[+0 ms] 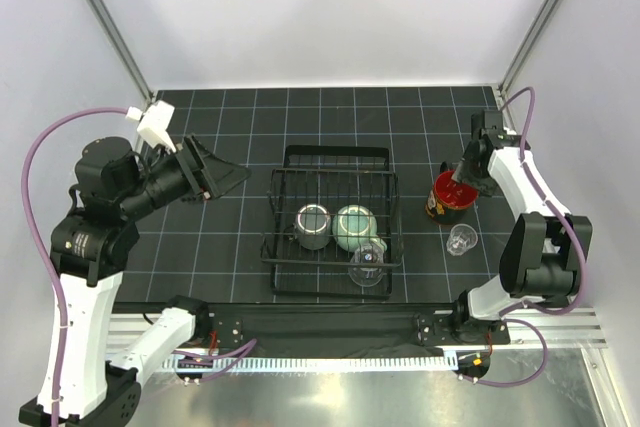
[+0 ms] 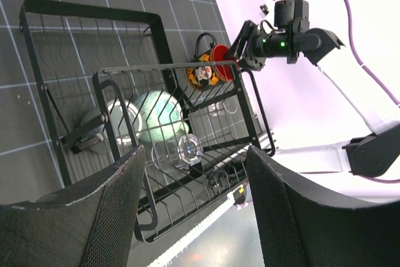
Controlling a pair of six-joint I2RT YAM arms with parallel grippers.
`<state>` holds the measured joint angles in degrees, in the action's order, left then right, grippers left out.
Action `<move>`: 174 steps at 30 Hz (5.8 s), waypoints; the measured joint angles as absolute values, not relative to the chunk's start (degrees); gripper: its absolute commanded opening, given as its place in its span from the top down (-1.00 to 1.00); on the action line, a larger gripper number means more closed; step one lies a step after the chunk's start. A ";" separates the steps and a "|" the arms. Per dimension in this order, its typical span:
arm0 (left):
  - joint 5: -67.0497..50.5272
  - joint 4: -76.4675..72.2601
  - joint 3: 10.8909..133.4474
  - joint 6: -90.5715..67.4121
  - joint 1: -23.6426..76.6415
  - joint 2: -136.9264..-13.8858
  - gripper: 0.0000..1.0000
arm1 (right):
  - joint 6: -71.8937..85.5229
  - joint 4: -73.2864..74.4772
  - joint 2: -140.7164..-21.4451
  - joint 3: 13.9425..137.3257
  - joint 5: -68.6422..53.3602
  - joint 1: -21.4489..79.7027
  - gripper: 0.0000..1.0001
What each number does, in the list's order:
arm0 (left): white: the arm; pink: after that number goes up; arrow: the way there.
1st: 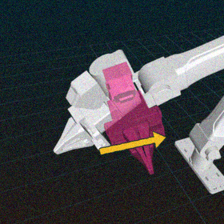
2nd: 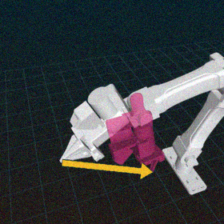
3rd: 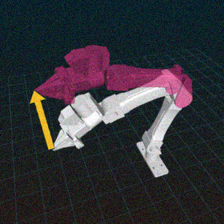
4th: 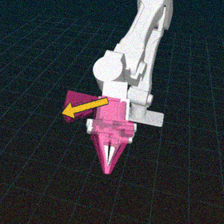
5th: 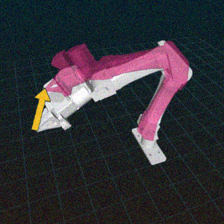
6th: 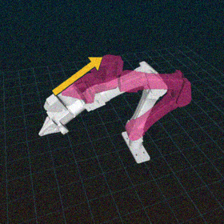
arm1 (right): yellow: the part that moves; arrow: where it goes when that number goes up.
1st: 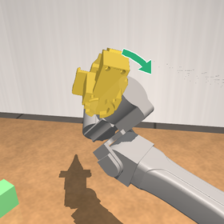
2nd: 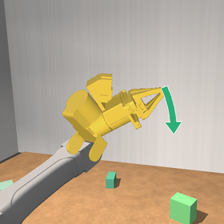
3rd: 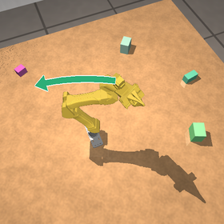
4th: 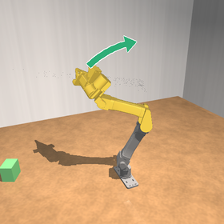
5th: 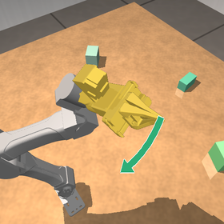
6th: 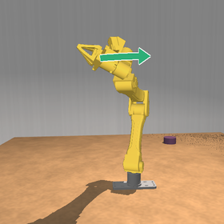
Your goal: Load the cups into the dish rack
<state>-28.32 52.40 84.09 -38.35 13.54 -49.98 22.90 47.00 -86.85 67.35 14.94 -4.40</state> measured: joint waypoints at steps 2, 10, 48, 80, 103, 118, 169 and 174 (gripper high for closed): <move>-28.34 53.04 84.27 -38.17 13.54 -50.11 -0.30 | 22.90 45.71 -87.50 67.26 14.39 -4.43 -0.08; -28.80 53.82 85.27 -37.85 13.54 -50.78 -0.31 | 22.35 43.88 -88.38 66.52 13.93 -4.95 0.55; -48.07 16.32 90.08 -88.53 13.54 -65.01 -0.28 | -14.90 44.12 -64.18 104.25 4.47 33.87 0.92; -47.33 10.50 92.18 -114.04 38.59 -73.06 0.13 | -40.86 40.32 -54.19 100.99 -27.62 35.94 0.92; -41.06 11.38 90.15 -114.10 45.12 -73.49 -0.01 | -40.86 40.80 -49.56 95.07 -26.02 36.27 0.92; -28.34 11.60 87.83 -114.26 45.91 -72.90 -0.07 | -39.90 39.86 -51.66 94.15 -20.69 36.21 0.92; -29.02 44.88 92.16 -80.01 32.53 -59.68 -0.99 | -22.15 40.95 -78.17 63.79 -4.93 2.13 0.92; -29.19 45.39 91.44 -79.53 31.77 -57.95 -0.99 | -25.93 37.43 -82.28 64.29 -8.82 2.17 0.89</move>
<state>-29.19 45.39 91.44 -79.53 31.77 -57.95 -25.93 37.43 -82.28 64.29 -8.82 2.17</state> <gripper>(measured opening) 0.996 0.075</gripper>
